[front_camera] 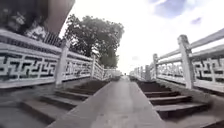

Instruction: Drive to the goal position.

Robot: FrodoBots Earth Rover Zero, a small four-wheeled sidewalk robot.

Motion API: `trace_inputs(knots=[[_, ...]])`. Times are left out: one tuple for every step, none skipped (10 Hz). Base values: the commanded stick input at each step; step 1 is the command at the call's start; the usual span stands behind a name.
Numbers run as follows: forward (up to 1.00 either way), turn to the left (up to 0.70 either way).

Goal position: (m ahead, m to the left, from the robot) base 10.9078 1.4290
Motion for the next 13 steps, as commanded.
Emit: trace_inputs(knots=[[0.45, 0.00], [0.45, 0.00], [0.45, 0.00], [0.45, 0.00], [0.45, -0.17], [0.45, -0.27], [0.45, -0.27], [0.45, -0.27], [0.45, -0.27], [0.45, -0.27], [0.45, -0.27], [0.45, -0.27], [0.45, -0.27]])
